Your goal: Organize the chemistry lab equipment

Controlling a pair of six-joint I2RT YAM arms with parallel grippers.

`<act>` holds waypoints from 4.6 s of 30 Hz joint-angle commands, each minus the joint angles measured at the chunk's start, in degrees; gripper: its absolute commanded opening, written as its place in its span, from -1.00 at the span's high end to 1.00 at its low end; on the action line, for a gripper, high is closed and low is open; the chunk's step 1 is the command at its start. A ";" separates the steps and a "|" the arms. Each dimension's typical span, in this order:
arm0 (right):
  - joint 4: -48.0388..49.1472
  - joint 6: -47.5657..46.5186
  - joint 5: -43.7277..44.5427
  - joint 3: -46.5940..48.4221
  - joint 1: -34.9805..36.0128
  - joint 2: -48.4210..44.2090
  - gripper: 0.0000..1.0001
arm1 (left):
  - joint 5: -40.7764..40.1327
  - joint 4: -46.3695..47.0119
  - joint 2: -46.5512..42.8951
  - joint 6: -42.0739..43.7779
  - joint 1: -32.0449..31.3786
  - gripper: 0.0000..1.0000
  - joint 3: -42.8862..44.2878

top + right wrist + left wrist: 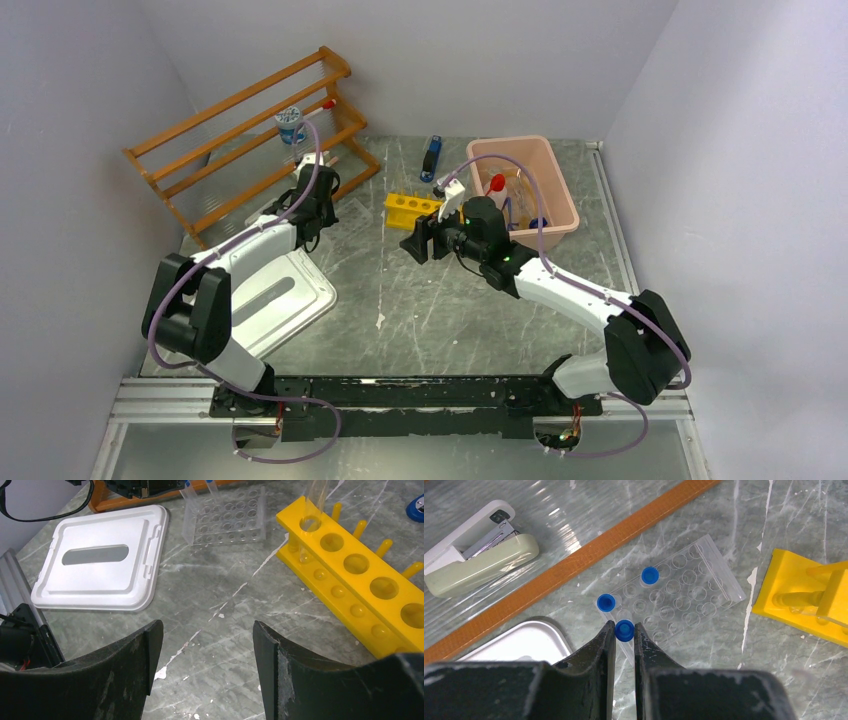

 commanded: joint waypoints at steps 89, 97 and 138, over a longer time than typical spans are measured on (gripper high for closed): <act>-25.79 11.21 31.44 42.13 28.62 49.52 0.28 | 7.36 -35.84 -43.07 2.03 2.22 -0.42 7.98; -31.17 0.09 27.76 43.52 25.85 49.83 0.50 | 8.22 -38.29 -42.53 2.60 1.34 -0.43 11.58; -39.92 -40.92 14.98 19.79 8.99 28.71 0.40 | 17.10 -31.54 -39.02 -3.10 -0.55 -0.48 -1.85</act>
